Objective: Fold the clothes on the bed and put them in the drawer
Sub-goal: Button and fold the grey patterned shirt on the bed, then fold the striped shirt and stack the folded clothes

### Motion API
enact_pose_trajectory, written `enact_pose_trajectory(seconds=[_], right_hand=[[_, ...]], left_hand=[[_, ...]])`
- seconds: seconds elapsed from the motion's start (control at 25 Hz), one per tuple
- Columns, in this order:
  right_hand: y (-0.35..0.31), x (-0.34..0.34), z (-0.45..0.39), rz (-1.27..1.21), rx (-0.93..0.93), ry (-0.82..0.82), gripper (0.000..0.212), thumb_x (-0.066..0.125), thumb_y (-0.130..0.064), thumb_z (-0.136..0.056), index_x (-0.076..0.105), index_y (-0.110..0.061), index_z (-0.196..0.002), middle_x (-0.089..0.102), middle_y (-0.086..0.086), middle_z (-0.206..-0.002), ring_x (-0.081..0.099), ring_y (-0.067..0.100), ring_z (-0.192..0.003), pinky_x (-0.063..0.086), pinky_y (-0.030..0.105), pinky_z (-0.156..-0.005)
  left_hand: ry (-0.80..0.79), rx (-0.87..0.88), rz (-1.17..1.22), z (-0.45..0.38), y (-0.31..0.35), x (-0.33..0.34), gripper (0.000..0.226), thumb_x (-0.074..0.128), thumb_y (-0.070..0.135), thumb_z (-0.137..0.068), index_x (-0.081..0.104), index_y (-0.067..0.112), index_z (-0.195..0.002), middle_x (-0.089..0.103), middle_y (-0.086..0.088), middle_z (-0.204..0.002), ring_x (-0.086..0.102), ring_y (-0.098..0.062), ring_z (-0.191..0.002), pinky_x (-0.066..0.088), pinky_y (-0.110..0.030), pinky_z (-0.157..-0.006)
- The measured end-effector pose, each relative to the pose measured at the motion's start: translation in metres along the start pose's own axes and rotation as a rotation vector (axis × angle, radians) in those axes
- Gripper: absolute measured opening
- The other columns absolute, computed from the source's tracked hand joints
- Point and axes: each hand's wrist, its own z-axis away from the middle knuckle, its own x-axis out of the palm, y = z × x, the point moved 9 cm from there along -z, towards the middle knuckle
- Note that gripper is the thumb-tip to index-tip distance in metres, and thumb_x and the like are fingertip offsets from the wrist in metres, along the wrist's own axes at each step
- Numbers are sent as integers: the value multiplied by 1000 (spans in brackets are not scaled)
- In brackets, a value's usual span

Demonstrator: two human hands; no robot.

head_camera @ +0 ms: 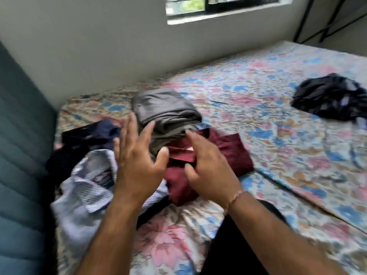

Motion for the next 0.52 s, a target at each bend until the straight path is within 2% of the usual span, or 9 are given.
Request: enact_pose_trajectory(seconds=[0.08,0.16,0.24,0.28,0.32,0.4,0.52], right_hand=[[45,-56,-8,-16,86,106,77,53,-32,-83,36,-21,-157,46,4,-155,44,23,-141,37,42,-117],[115,-117,-3,4,216,207,70,59,-29,-86,42,-14,-152,52,8,-150,49,26,-137,41,41,-113],[185,-169,16,-7,377,304,68,66,-25,-85,46,-13,-149,54,9,-148,52,26,-134,43,42,-113],[219,-193,31,-11,466,340,68,65,-25,-84,46,-14,-148,53,9,-148,52,27,-134,43,43,-112],[250,-214,46,-3,544,368,68,64,-24,-83,46,-16,-148,52,8,-148,52,27,-134,43,44,-112],[303,-238,68,26,649,401,64,64,-22,-87,46,-18,-148,50,6,-149,51,27,-134,44,44,-111],[380,-252,77,69,774,412,58,64,-24,-94,44,-20,-148,46,5,-150,48,28,-135,44,45,-109]], left_hand=[[-116,75,301,-24,97,60,71,54,48,-81,54,27,-149,22,-4,-172,12,-14,-160,14,-45,-130],[-295,5,668,-41,193,133,60,61,36,-83,61,25,-143,39,-4,-165,33,-12,-152,28,-33,-124],[-448,-235,1103,-44,257,200,52,65,29,-81,67,21,-132,62,-4,-142,57,-13,-125,45,-26,-102],[-539,-385,1290,-38,284,234,46,65,29,-83,67,20,-129,66,-2,-132,59,-15,-116,46,-28,-94],[-620,-525,1414,-28,304,265,38,64,29,-91,67,19,-127,66,-3,-129,59,-18,-115,44,-31,-93],[-653,-713,1460,-16,316,311,22,59,24,-101,70,19,-120,71,-3,-126,64,-18,-120,46,-36,-91],[-625,-760,1466,-16,314,359,22,60,21,-99,73,26,-116,78,3,-115,70,-12,-114,52,-43,-96]])
